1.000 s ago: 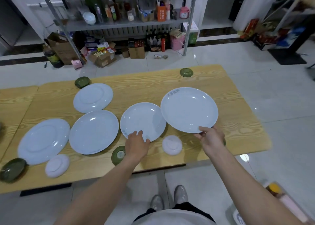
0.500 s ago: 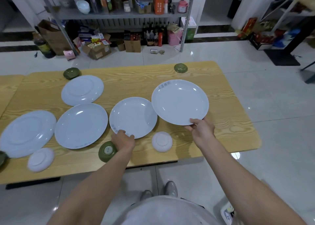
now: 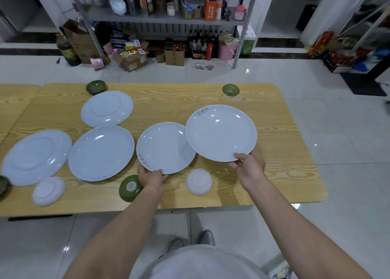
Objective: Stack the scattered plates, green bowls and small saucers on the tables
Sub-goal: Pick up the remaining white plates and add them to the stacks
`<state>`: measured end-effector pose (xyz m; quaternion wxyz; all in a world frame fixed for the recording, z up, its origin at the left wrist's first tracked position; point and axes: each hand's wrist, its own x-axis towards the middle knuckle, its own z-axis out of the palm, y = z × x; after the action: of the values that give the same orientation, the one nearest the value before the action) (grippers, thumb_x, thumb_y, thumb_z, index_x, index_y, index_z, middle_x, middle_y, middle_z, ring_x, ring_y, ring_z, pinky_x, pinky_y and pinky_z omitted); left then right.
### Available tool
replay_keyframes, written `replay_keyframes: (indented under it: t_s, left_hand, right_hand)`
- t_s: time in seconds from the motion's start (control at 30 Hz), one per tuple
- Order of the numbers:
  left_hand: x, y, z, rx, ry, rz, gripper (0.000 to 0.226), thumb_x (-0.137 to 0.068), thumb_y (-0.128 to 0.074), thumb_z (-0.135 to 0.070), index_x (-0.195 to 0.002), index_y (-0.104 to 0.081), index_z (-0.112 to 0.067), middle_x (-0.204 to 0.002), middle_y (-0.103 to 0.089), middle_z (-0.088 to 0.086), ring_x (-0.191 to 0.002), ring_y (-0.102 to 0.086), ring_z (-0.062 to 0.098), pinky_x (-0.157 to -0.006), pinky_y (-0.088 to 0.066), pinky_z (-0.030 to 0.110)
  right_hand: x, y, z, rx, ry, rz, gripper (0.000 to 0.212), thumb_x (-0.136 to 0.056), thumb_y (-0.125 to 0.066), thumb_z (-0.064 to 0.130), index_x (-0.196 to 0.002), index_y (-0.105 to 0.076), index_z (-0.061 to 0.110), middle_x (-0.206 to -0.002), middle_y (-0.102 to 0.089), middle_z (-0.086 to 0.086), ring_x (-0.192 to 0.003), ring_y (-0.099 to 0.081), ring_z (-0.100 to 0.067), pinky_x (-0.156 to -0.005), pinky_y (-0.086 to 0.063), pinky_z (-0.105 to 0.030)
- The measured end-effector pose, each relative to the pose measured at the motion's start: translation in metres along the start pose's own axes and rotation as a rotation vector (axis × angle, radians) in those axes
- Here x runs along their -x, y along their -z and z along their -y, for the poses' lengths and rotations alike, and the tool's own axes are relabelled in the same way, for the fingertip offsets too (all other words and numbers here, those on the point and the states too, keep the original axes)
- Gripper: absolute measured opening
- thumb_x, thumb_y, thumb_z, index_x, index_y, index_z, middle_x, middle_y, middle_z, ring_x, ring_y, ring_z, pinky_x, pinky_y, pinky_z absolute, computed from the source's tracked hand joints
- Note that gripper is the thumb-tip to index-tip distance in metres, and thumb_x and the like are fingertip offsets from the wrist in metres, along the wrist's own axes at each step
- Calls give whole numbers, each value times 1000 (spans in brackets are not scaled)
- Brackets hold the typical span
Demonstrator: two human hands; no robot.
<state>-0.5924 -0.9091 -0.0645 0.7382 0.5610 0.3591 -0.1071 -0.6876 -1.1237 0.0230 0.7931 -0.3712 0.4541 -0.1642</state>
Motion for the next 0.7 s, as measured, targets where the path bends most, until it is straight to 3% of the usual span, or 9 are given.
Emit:
replay_keyframes:
  t_s: [0.2,0.47,0.6,0.7]
  left_hand:
    - [17,3,-7,150,43,79,87,-85,-54,20,-149,-33,-34,-130,-56,1,-109,-64,32,-71,-61,39]
    - [54,13,-19,280,-124,101,82,-83,-54,20,-144,-39,-32,-122,-62,3,-110,-65,29,-74,-60,43]
    - [70,32,-30,266,-212,73,80,-82,-57,20,-141,-42,-33,-122,-63,8,-98,-66,28,-75,-60,44]
    - [79,48,-39,303,-246,52,81,-84,-55,18,-141,-40,-38,-122,-62,8,-99,-64,24,-74,-60,38]
  right_hand:
    - [4,-8,9,24,-4,70,38,-85,-55,-18,-115,-64,4,-103,-71,-7,-103,-67,-34,-80,-60,-45]
    - [21,-24,14,41,19,255,42,-85,-56,-16,-123,-61,1,-107,-71,-12,-91,-67,-30,-89,-55,-49]
    - [37,-42,10,40,7,337,42,-85,-55,-17,-122,-62,2,-104,-71,-11,-93,-66,-31,-94,-52,-57]
    - [50,-58,2,35,-15,390,42,-85,-56,-16,-123,-62,2,-107,-70,-12,-95,-65,-31,-93,-51,-59]
